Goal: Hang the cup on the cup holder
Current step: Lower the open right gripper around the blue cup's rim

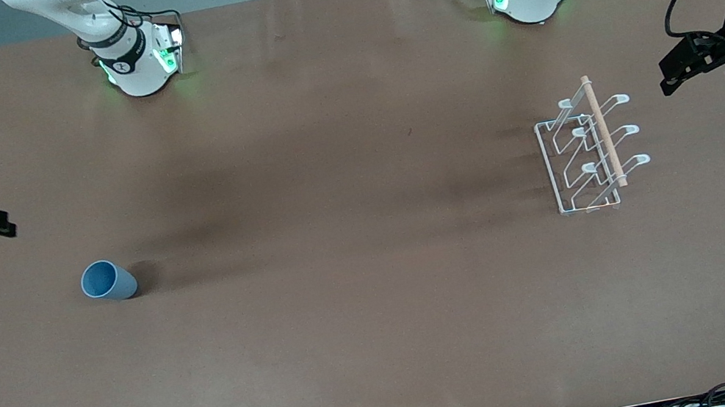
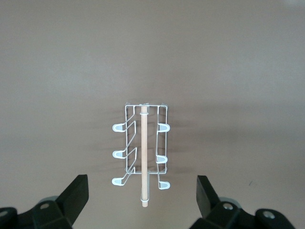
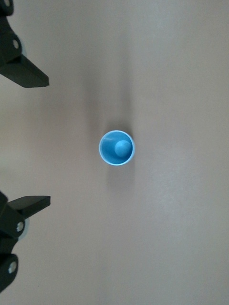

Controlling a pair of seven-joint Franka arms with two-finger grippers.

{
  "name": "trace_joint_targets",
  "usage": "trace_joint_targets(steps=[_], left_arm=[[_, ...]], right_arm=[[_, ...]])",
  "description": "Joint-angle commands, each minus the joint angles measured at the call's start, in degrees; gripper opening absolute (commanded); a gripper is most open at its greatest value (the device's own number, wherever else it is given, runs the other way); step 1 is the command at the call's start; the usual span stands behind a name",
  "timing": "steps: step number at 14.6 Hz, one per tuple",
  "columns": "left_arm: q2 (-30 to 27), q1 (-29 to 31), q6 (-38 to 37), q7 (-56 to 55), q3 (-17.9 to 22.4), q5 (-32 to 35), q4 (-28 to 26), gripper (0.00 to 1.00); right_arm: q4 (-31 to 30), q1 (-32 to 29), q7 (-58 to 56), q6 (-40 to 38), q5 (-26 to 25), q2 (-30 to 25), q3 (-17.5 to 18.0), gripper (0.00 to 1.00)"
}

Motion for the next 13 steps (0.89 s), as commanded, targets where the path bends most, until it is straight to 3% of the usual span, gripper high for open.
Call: trace_joint_targets(steps=[1,9,13], left_arm=[[0.2,0.0,0.1,0.8,-0.2,1.2,0.6,1.0],[0.2,0.0,0.2,0.8,-0.1,1.2,0.6,1.0],[0.8,0.0,0.2,0.8,-0.1,1.2,0.6,1.0]], right_arm=[[-9.1,-0.8,-2.4,10.9,-0.6,0.2,0.6,1.0],[-18.8,-2.0,-6.4,33.5,-0.6,9.7,0.5,1.0],[-19.0,-2.7,-7.2,38.1,-0.6,13.5,0.5,1.0]])
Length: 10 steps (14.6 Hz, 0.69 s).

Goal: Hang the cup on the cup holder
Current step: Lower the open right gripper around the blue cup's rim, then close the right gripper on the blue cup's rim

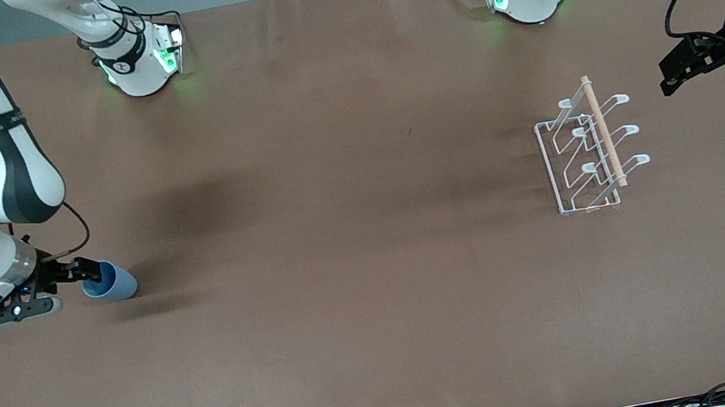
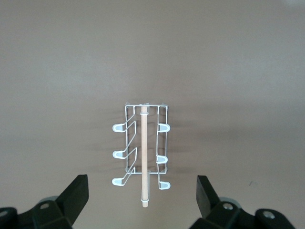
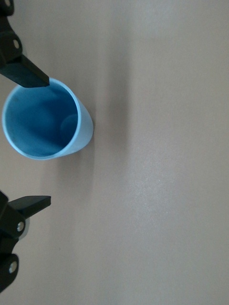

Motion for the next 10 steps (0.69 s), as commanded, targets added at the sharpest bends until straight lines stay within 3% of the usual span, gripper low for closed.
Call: trace_joint_targets(steps=[1,7,8,10], left_arm=[[0.7,-0.1,0.3,0.7,-0.1,1.1,0.7,1.0],[0.8,-0.3,0.3,0.5,-0.1,1.1,0.7,1.0],[0.9,-0.3,0.4,0.5,-0.1,1.1,0.7,1.0],[0.8,-0.3,0.3,0.5,-0.1,1.1,0.7,1.0]], right_arm=[[-0.4,-1.5,-1.3,2.8,-0.6,1.3,0.6,1.0],[-0.4,-2.1,-1.2,6.7,-0.6,5.2,0.6,0.97],[-0.4,-2.1,-1.2,6.7,-0.6,5.4,0.7,0.92],[-0.4,-2.0,-1.1,6.6,-0.5,5.7,0.7,0.71]])
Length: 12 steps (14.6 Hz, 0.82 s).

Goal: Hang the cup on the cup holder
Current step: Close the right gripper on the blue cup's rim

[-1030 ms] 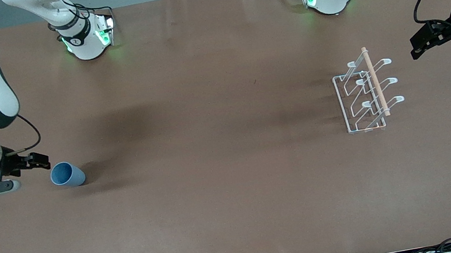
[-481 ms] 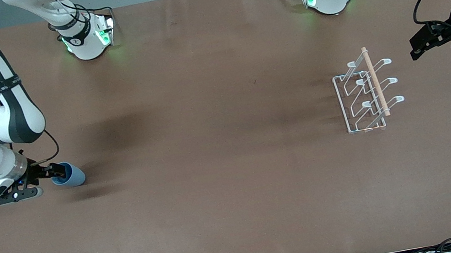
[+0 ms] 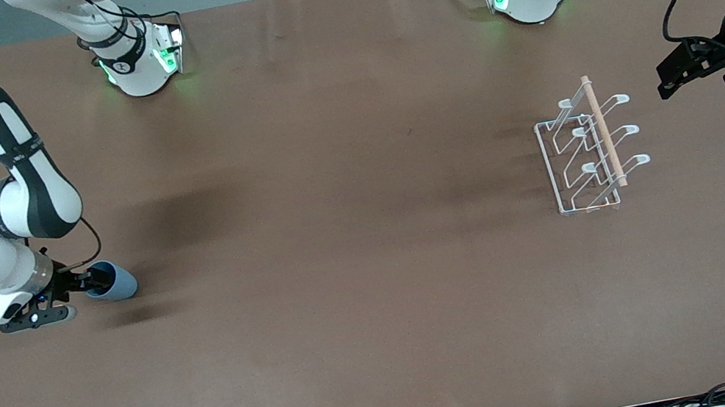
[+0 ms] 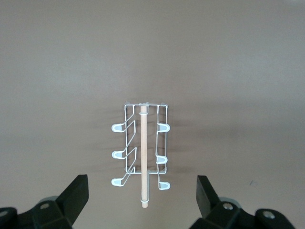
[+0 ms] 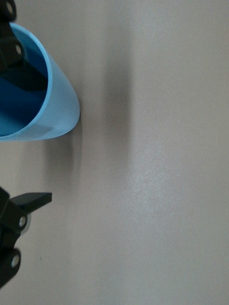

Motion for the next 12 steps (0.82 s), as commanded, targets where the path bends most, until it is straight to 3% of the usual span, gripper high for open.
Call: trace_joint_targets(steps=[1,3,4,9,12], left_arm=[[0.4,-0.3,0.2,0.5,0.0,1.1,0.7,1.0],[0.4,-0.3,0.2,0.5,0.0,1.1,0.6,1.0],[0.4,-0.3,0.2,0.5,0.0,1.1,0.6,1.0],[0.4,0.0,0.2,0.7,-0.2,1.1,0.7,1.0],[0.5,-0.3,0.2,0.6,-0.2,1.1,0.6,1.0]], right_arm=[[-0.3,-0.9,-0.5,0.7,-0.4,0.2,0.8,0.59],[-0.2,-1.0,-0.6,0.5,0.0,0.2,0.8,0.14],[-0.1,-1.0,-0.5,0.7,0.1,0.2,0.8,0.0],[0.8,-1.5,-0.3,-0.5,0.4,0.3,0.9,0.0],[3.7,-1.0,0.2,-6.9,1.3,-1.0,1.0,0.0]])
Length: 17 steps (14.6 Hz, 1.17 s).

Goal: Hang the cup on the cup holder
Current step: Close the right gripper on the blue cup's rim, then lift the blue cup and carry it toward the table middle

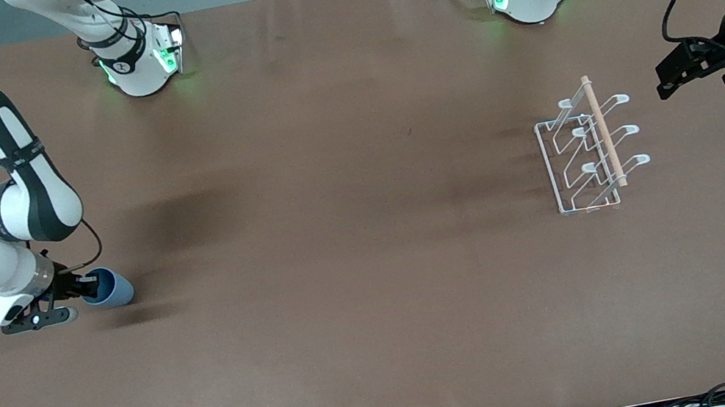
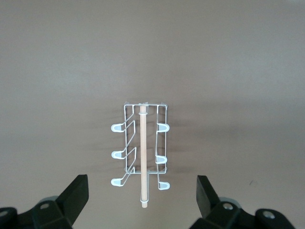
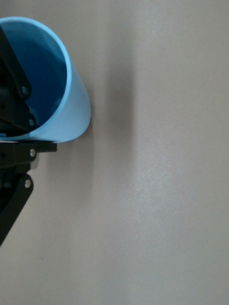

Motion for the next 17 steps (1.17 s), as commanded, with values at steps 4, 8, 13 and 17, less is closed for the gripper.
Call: trace_joint_targets(steps=[4,8,13,17], left_arm=[[0.3,-0.5,0.1,0.7,-0.2,1.1,0.6,1.0],[0.1,-0.4,0.1,0.8,-0.4,1.1,0.6,1.0],[-0.1,-0.4,0.1,0.7,-0.5,1.1,0.8,1.0],[-0.2,-0.1,0.1,0.9,-0.5,1.0,1.0,1.0]], right_arm=[[9.4,0.8,1.7,-12.6,3.5,-4.6,0.9,0.0],[14.6,5.2,10.5,-24.6,12.0,-7.3,1.8,0.0],[13.7,10.5,10.6,-31.9,29.6,-8.5,1.9,0.0],[12.5,14.5,10.2,-36.5,42.6,-8.3,1.9,0.0]])
